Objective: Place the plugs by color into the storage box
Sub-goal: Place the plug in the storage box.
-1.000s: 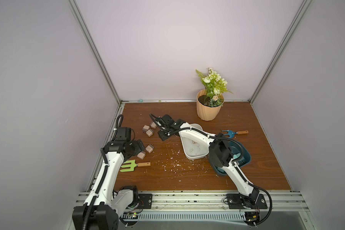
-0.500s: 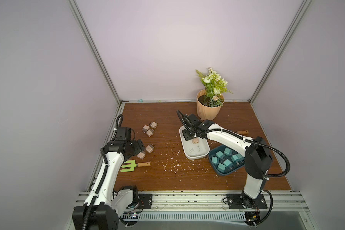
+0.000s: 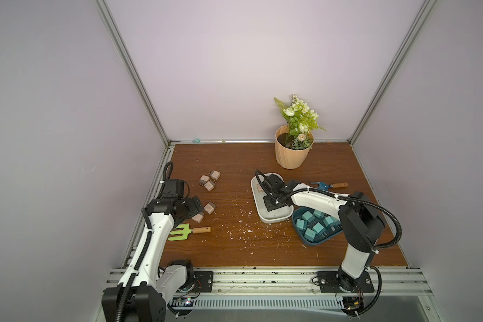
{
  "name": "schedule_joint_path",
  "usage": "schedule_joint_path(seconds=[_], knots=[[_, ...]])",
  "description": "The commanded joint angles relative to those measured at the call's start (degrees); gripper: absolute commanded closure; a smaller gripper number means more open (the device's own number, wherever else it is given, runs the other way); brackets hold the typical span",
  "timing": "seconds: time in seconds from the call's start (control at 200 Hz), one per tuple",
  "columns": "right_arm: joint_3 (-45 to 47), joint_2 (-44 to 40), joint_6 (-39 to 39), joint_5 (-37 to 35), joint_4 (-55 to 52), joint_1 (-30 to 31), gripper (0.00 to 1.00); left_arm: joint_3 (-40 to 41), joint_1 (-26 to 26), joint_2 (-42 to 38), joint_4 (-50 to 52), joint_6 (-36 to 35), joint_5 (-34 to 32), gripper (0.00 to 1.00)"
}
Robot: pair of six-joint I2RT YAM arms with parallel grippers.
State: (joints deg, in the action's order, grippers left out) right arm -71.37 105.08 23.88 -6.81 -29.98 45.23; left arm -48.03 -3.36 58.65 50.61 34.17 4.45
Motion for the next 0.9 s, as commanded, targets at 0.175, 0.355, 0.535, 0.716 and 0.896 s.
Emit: schedule_joint_path(seconds=[0.175,0.355,0.535,0.716,0.896], knots=[[-4.86,2.95,-0.29,0.85,-5.49,-0.15,0.21,0.87,-0.69,0.32,0.39,0.56,1.48,0.02],[-12.34,-1.88,-0.68,-1.64,-12.17,0.05,0.14,0.26,-0.69,3.54,0.24,-0.4,0.92,0.02],[-15.86,-4.3,1.45,-0.06,-12.99,0.59,0.14,-1.47,-0.69,10.45,-2.22,-3.52,1.47,0.02],[-12.21,-4.94,3.33,2.01,-9.94,1.51,0.14,-3.19,-0.68,16.38,-5.34,-11.02,2.77,0.01],[-9.78,-5.4,3.2,2.36,-8.81,2.49,0.13,-3.73,-0.73,18.78,-10.13,-12.78,5.46,0.01]])
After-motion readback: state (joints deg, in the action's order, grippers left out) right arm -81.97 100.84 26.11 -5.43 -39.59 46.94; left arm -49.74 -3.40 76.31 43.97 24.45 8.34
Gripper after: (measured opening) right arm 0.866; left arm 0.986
